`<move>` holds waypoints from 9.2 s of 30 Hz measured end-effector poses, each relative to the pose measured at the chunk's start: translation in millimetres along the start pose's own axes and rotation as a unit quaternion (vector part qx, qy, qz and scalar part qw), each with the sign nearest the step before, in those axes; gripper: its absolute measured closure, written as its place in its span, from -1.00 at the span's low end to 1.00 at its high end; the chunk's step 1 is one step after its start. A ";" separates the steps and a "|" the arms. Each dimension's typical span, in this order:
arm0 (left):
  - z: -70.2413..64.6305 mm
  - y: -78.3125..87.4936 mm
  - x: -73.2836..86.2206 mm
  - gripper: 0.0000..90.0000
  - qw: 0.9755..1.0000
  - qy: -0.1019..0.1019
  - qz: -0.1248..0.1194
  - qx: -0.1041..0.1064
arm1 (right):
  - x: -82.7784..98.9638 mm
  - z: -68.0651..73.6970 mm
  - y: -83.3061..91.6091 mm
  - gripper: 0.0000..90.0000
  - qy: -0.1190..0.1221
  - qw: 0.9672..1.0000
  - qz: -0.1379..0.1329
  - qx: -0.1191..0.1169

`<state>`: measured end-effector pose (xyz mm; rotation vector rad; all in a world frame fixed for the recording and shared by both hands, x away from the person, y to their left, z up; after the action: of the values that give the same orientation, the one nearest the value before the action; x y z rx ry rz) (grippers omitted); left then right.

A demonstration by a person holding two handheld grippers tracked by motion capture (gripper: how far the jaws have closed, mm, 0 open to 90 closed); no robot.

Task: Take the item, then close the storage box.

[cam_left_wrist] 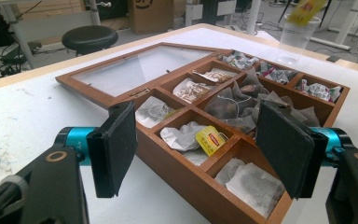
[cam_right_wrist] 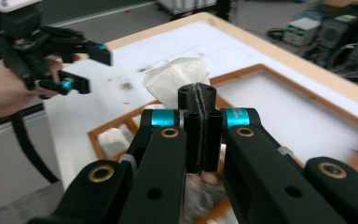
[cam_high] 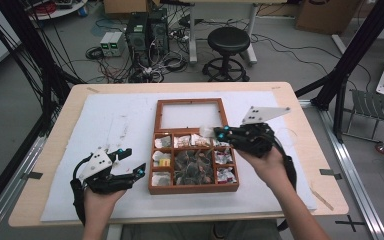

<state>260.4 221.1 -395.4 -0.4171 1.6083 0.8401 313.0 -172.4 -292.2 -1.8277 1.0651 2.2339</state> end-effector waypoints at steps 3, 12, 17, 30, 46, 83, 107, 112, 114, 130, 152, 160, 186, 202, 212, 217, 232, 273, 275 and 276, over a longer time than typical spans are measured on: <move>-0.4 -1.4 -0.1 -0.35 1.000 0.000 0.001 0.002 | 2.6 -11.0 18.8 1.00 -0.004 1.000 -0.005 0.025; -1.2 -4.9 0.2 -0.35 1.000 0.000 0.003 0.003 | 22.9 -45.7 62.7 1.00 -0.042 0.996 -0.012 0.081; -1.7 -6.4 0.8 -0.35 1.000 0.000 0.005 0.003 | 32.1 -65.0 82.1 1.00 -0.067 0.992 -0.023 0.104; -1.7 -8.2 2.3 -0.35 1.000 0.000 0.009 0.004 | 63.6 -105.6 108.8 1.00 -0.116 0.978 -0.013 0.174; -3.1 -12.6 4.7 -0.35 1.000 -0.001 0.012 0.010 | 94.7 -130.5 113.9 1.00 -0.145 0.964 0.016 0.220; -2.7 -10.5 1.7 -0.35 1.000 -0.001 0.000 0.009 | 109.0 -120.0 106.6 0.24 -0.137 0.963 0.015 0.232; -3.9 9.2 -2.3 -0.46 0.999 0.003 -0.030 -0.028 | 95.0 -48.3 81.3 -0.43 -0.070 0.976 -0.088 0.188; -5.3 14.2 -2.3 -0.46 0.999 0.003 -0.034 -0.037 | 102.3 -41.2 75.4 -0.46 -0.063 0.976 -0.092 0.186; -6.5 17.2 -2.4 -0.46 0.999 0.003 -0.036 -0.040 | 105.1 -39.5 71.5 -0.46 -0.061 0.976 -0.090 0.188; -7.0 17.7 -3.6 -0.46 0.999 0.000 -0.038 -0.037 | 104.5 -31.2 69.0 -0.50 -0.046 0.978 -0.081 0.188; 6.2 -1.1 -10.3 -0.46 0.999 0.021 -0.030 -0.039 | 99.2 -33.5 58.9 -0.48 -0.043 0.976 -0.077 0.201; 22.9 -29.7 -27.9 -0.46 0.999 0.025 -0.005 -0.023 | 76.2 -43.8 32.9 -0.46 -0.033 0.978 -0.071 0.194; 96.2 -123.4 -35.5 -0.44 0.992 0.070 0.053 -0.087 | 50.0 -123.4 -97.6 -0.36 -0.092 0.964 0.035 0.248; 106.4 -146.6 -17.2 -0.44 0.988 0.082 0.097 -0.090 | 75.0 -154.0 -141.7 -0.22 -0.193 0.959 0.098 0.181; 105.2 -147.0 -17.1 -0.44 0.988 0.074 0.103 -0.091 | 81.4 -165.4 -148.8 -0.20 -0.256 0.954 0.096 0.123; 104.8 -150.3 -15.1 -0.44 0.988 0.079 0.107 -0.083 | 80.7 -167.2 -149.6 -0.24 -0.266 0.951 0.103 0.116; 105.1 -150.6 -12.9 -0.44 0.986 0.084 0.119 -0.076 | 83.1 -170.7 -151.7 -0.32 -0.300 0.943 0.104 0.100; 112.5 -164.5 -22.6 -0.31 0.983 0.166 0.070 -0.015 | 67.3 -160.3 -136.8 -0.11 -0.235 0.964 0.059 0.111; 112.0 -161.7 -25.0 -0.30 0.984 0.165 0.065 -0.012 | 65.9 -157.9 -133.8 -0.08 -0.226 0.966 0.049 0.115; 111.9 -160.4 -25.9 -0.30 0.984 0.165 0.061 -0.010 | 65.0 -156.6 -132.2 -0.08 -0.220 0.967 0.046 0.117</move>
<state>453.5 188.5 -419.4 -0.4957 1.9474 0.9158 486.0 -180.5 -419.7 -1.1385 1.2675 2.2889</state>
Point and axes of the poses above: each handheld gripper's, and its own axes: y roughly backward along the jaws, x roughly out of its underside, z roughly to its left, the point moved 1 cm from there along -y, roughly forward along the jaws
